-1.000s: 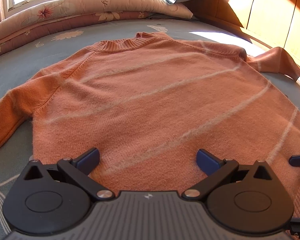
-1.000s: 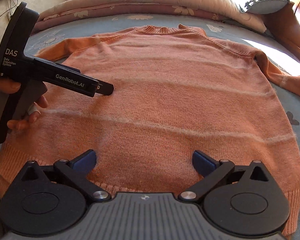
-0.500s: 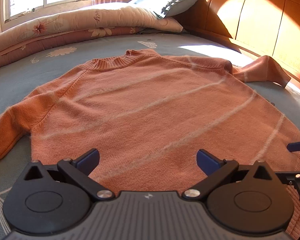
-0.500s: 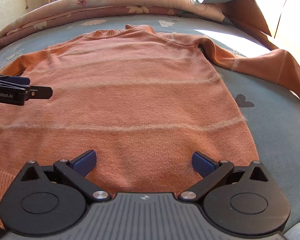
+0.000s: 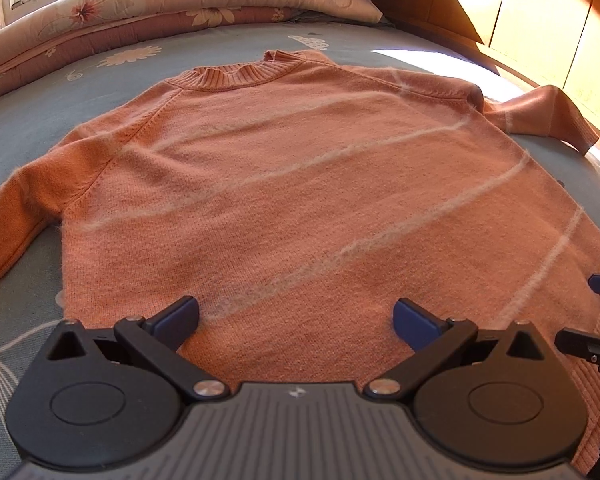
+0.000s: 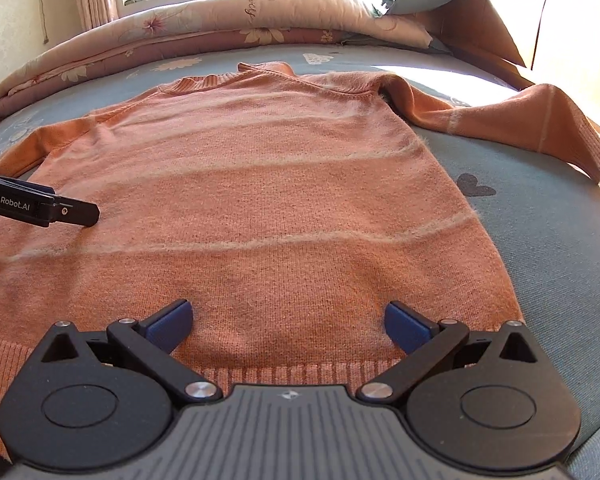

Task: Fold clothes

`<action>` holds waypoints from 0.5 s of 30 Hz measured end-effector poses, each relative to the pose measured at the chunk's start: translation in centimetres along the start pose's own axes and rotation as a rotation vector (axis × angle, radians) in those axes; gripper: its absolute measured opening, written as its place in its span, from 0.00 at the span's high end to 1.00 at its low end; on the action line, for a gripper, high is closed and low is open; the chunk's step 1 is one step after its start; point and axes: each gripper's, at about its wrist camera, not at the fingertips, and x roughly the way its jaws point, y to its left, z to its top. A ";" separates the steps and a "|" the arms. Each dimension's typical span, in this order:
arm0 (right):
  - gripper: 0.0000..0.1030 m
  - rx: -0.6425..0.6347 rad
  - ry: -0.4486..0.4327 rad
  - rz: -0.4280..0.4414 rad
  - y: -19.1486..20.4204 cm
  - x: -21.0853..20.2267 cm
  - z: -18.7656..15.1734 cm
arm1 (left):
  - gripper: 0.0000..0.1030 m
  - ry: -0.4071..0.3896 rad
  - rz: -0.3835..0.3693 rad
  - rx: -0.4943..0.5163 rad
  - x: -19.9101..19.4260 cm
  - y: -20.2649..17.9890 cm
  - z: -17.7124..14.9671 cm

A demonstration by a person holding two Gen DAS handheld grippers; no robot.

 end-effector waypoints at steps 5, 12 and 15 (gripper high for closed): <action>0.00 -0.002 -0.004 -0.003 0.0 0.0 -0.1 | 0.01 -0.022 0.044 -0.107 -0.2 2.6 0.2; 0.00 0.001 -0.016 -0.018 0.3 0.0 -0.3 | 0.01 -0.082 -0.075 -0.169 -0.5 3.2 0.2; 0.00 0.004 -0.017 -0.023 0.3 0.1 -0.2 | 0.01 -0.082 -0.036 -0.144 -0.1 2.9 0.1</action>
